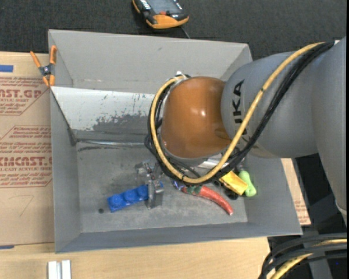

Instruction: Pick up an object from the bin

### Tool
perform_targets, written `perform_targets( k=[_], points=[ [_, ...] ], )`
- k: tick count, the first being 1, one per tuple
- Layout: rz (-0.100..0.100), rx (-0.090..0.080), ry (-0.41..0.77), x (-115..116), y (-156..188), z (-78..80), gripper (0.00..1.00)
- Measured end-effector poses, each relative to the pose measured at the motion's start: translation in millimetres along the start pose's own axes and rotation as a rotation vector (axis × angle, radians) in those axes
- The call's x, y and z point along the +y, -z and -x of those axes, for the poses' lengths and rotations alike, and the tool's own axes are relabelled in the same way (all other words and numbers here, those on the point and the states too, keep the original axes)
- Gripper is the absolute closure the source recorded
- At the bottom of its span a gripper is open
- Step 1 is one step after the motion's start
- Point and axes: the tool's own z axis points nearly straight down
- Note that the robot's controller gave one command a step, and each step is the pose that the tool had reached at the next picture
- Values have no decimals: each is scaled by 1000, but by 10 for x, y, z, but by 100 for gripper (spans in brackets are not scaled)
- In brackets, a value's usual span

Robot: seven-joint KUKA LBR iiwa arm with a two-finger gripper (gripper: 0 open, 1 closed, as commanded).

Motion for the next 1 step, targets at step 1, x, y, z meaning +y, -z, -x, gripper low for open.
perform_targets(
  k=[1],
  points=[
    [0, 2, -24, -107, 470, -38, 100]
  ],
)
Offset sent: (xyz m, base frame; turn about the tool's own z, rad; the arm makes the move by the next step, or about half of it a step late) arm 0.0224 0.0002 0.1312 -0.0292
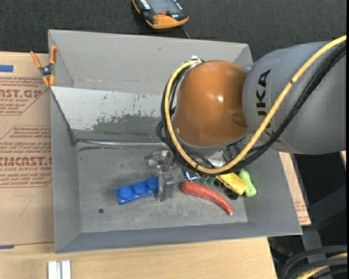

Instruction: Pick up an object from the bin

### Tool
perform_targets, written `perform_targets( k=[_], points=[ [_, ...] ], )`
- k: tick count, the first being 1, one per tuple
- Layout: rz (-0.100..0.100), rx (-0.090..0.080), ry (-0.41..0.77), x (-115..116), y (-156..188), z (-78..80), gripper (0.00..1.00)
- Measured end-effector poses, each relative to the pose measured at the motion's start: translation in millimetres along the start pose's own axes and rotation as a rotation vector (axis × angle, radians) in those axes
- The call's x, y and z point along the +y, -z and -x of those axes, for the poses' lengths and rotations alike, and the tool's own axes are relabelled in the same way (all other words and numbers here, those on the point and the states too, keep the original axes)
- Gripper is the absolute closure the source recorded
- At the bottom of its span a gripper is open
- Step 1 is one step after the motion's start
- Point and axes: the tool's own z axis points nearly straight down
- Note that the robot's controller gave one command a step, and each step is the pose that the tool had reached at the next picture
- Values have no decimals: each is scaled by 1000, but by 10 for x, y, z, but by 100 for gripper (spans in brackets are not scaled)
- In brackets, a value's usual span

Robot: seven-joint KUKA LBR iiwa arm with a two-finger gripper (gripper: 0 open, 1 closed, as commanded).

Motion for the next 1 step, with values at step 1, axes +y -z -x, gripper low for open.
perform_targets(
  k=[1],
  points=[
    [1, 11, 16, 21, 215, 58, 100]
  ],
)
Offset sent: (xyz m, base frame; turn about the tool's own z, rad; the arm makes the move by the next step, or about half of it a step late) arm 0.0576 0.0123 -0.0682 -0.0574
